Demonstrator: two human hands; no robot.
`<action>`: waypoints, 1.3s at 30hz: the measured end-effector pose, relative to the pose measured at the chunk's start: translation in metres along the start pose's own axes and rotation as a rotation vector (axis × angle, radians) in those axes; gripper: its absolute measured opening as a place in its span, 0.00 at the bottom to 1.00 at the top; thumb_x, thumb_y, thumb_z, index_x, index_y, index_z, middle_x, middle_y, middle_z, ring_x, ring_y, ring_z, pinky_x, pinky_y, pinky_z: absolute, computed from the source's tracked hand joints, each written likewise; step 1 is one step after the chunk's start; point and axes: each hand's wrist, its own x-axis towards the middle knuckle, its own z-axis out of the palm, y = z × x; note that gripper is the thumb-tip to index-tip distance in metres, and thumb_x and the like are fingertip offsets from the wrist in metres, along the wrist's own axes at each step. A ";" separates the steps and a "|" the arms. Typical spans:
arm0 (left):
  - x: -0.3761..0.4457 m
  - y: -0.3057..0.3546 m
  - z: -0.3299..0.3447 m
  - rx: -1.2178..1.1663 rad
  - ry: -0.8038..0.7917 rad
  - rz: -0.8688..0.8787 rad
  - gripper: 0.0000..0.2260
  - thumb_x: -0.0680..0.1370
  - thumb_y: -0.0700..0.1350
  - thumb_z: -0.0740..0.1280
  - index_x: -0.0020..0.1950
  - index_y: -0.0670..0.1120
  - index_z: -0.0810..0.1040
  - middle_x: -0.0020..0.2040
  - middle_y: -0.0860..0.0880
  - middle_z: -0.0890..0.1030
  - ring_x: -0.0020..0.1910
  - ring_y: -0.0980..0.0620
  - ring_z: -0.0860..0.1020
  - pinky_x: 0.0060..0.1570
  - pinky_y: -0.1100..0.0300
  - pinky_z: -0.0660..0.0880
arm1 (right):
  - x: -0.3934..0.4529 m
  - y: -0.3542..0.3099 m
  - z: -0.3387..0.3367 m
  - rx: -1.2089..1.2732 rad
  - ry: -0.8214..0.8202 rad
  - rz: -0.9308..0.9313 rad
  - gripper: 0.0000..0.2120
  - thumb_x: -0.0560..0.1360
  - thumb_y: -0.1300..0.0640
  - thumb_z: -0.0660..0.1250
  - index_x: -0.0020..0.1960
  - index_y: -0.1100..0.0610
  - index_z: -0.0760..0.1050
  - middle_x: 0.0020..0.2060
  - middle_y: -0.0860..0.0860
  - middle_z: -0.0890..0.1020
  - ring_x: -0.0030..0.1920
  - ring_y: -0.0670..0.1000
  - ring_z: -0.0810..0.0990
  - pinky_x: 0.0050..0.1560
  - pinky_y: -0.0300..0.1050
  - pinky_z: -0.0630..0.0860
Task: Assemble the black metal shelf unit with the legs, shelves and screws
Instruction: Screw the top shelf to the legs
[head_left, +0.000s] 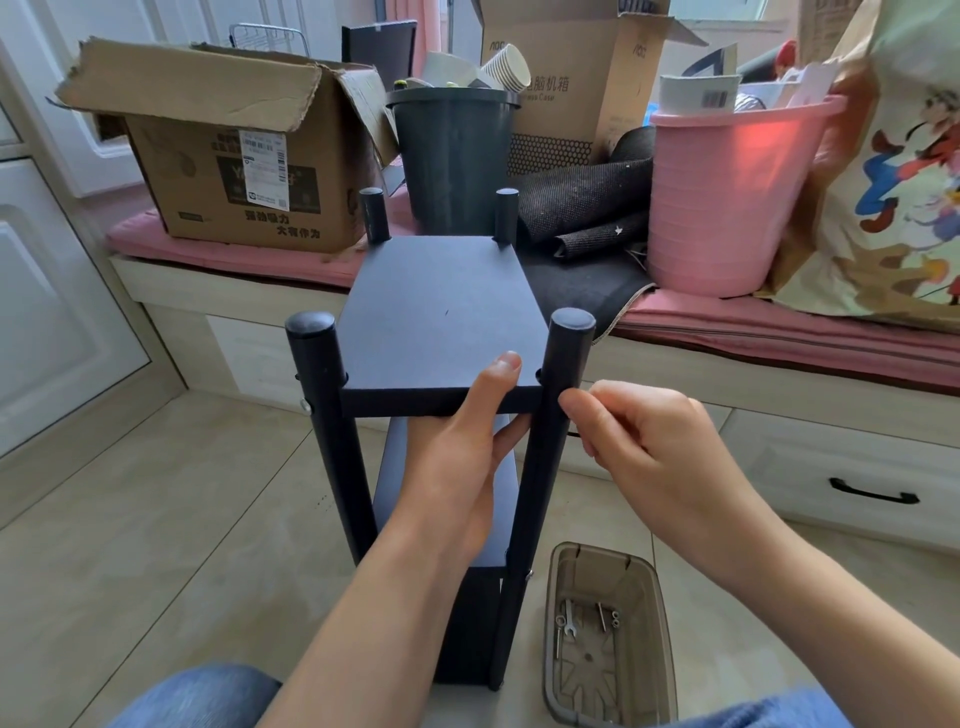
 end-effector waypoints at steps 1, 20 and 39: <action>0.000 0.000 0.000 -0.002 -0.003 0.000 0.18 0.72 0.45 0.72 0.62 0.54 0.77 0.52 0.54 0.85 0.55 0.52 0.84 0.52 0.56 0.83 | 0.000 0.000 -0.001 -0.018 0.014 -0.016 0.23 0.79 0.46 0.61 0.30 0.59 0.67 0.25 0.51 0.69 0.29 0.50 0.64 0.31 0.40 0.63; 0.005 -0.002 -0.002 -0.013 0.000 0.013 0.24 0.75 0.42 0.71 0.71 0.43 0.74 0.52 0.50 0.82 0.54 0.49 0.84 0.50 0.56 0.82 | -0.006 0.001 -0.011 -0.126 0.027 -0.006 0.09 0.76 0.46 0.64 0.41 0.50 0.76 0.31 0.42 0.77 0.32 0.48 0.73 0.33 0.39 0.67; 0.007 -0.003 -0.003 0.006 0.034 0.030 0.15 0.78 0.39 0.68 0.66 0.43 0.77 0.50 0.47 0.81 0.56 0.43 0.83 0.46 0.57 0.82 | -0.008 0.000 -0.008 -0.082 -0.058 0.040 0.10 0.79 0.48 0.61 0.42 0.50 0.76 0.31 0.45 0.78 0.32 0.50 0.73 0.35 0.44 0.71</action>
